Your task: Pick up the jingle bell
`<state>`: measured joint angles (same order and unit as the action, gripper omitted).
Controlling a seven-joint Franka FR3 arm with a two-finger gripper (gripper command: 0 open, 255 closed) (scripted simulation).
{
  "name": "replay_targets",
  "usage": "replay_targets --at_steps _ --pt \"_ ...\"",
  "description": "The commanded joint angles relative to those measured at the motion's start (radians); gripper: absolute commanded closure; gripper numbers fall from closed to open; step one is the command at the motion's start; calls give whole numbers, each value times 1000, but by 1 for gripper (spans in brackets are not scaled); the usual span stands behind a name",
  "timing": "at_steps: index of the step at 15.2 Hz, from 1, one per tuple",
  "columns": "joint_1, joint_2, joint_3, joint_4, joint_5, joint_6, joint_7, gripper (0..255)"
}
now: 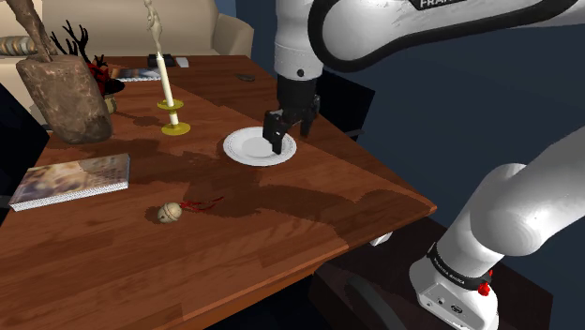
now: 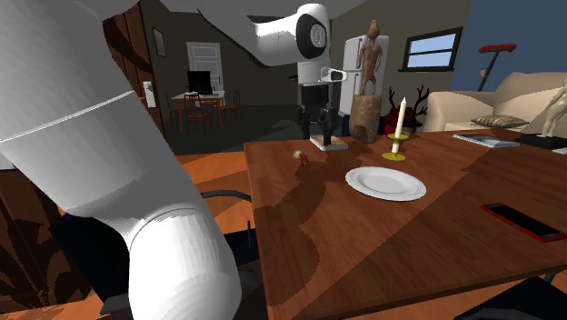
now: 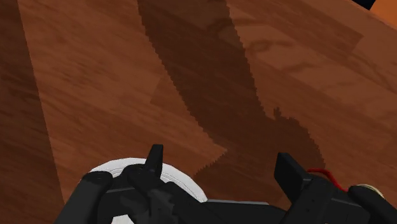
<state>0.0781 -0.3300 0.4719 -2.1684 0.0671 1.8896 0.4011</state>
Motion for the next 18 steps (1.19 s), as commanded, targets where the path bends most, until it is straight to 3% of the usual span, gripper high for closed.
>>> replay_targets --at_steps 1,9,13,18 --pt "-2 80 46 57 -25 13 72 0" --pt "45 419 171 311 -202 9 358 0" --pt "126 608 181 481 -311 -31 485 0" --pt "267 845 150 749 -421 -114 593 0"
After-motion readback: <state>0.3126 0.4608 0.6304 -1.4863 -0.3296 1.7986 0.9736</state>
